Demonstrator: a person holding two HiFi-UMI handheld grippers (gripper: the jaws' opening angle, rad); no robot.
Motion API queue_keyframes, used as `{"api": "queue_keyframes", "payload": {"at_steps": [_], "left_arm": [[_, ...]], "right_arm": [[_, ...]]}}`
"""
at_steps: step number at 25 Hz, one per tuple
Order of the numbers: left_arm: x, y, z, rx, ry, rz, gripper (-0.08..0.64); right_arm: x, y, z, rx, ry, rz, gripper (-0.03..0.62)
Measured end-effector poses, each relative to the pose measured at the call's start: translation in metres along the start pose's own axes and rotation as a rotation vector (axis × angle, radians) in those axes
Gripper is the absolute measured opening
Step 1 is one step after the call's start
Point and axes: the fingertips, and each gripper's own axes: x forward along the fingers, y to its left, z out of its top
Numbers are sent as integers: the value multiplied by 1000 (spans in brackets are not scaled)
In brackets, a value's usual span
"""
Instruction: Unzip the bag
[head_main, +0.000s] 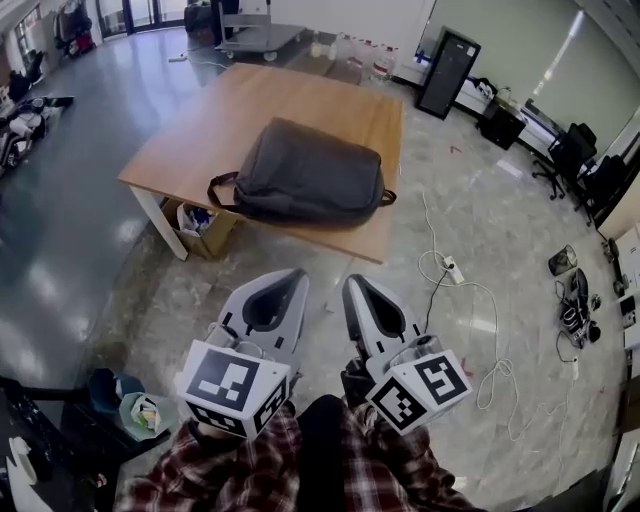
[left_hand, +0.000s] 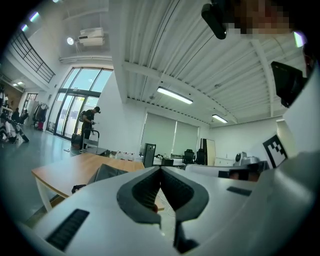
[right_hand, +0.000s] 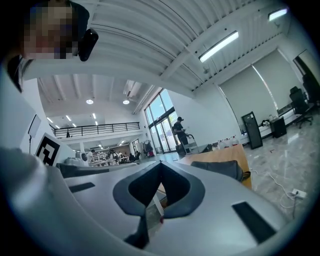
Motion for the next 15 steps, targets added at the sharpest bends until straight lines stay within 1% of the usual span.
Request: {"api": "queue_keyframes", "payload": {"at_steps": [2, 7, 11, 15], "left_arm": [[8, 20, -3, -14, 9, -7, 9], [38, 51, -6, -63, 37, -23, 9], [67, 79, -6, -64, 49, -19, 9], [108, 121, -1, -60, 39, 9, 9]], "right_arm": [[20, -4, -6, 2, 14, -15, 11], [57, -26, -5, 3, 50, -54, 11], [96, -53, -2, 8, 54, -61, 11], [148, -85, 2, 4, 52, -47, 11]]}}
